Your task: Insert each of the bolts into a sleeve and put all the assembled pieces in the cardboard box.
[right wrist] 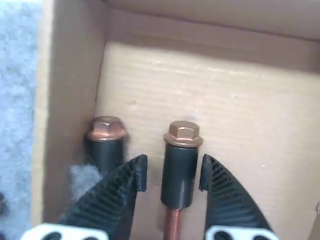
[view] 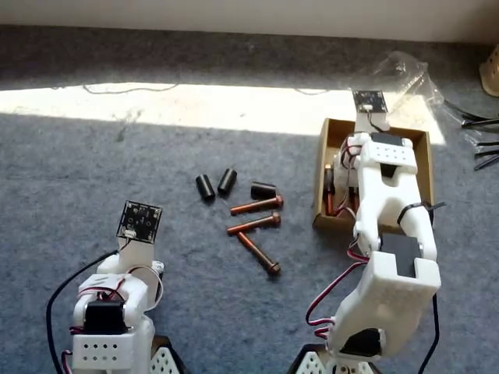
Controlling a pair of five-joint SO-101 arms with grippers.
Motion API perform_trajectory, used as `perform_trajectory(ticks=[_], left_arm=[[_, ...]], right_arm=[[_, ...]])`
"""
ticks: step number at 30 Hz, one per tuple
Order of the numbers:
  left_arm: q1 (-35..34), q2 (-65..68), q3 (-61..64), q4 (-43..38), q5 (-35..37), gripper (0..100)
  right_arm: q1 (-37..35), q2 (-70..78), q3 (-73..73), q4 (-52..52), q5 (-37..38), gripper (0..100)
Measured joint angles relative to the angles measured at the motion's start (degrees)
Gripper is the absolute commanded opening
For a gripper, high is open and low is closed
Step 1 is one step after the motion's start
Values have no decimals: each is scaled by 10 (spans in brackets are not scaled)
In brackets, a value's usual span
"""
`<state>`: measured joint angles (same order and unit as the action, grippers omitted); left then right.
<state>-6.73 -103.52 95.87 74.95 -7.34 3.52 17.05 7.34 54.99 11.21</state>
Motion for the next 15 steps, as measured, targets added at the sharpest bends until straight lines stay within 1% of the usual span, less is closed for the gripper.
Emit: perform_trajectory(ticks=[7,15], left_arm=[[0,0,0,0,0,14],[0,0,0,0,0,14]], right_arm=[[-30,-23,-72,110,-1,152],[-108,-181,-91,221,-1,152]])
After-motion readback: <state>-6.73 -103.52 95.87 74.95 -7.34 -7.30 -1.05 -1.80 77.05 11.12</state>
